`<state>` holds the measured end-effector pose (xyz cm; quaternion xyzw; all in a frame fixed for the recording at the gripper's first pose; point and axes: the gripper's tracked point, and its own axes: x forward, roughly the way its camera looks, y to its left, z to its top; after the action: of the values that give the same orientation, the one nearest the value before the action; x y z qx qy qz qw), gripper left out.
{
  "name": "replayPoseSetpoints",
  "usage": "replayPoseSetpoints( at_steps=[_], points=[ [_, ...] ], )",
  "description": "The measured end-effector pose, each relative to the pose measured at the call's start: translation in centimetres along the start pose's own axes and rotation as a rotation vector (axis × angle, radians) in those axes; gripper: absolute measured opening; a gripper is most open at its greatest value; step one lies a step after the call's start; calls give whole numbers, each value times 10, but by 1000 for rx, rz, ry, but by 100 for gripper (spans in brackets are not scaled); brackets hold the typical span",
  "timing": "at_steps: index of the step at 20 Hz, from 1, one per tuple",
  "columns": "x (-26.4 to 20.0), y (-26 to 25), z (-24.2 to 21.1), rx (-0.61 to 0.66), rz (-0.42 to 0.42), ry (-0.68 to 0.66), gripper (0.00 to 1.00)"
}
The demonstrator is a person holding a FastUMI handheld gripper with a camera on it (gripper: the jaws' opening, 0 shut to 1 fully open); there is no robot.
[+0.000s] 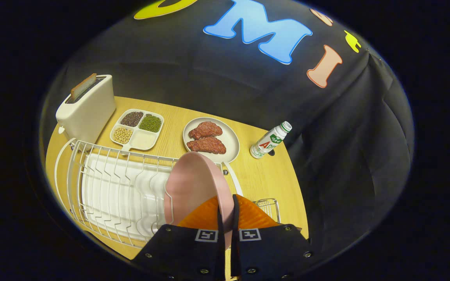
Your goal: Take the plate from the dish rack, then take the spoon from the basket and place it into the plate.
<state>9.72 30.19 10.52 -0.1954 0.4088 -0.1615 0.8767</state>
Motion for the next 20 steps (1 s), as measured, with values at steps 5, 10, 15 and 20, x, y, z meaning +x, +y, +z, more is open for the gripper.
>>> replayPoseSetpoints(
  at_steps=[5,10,15,20],
  points=[
    [-11,-11,15,-44,-53,-29,5],
    [-30,-36,23,21,-2,-66,5],
    [-55,-69,10,117,72,-94,5],
    [-78,-109,-28,170,133,-113,5]
  ],
)
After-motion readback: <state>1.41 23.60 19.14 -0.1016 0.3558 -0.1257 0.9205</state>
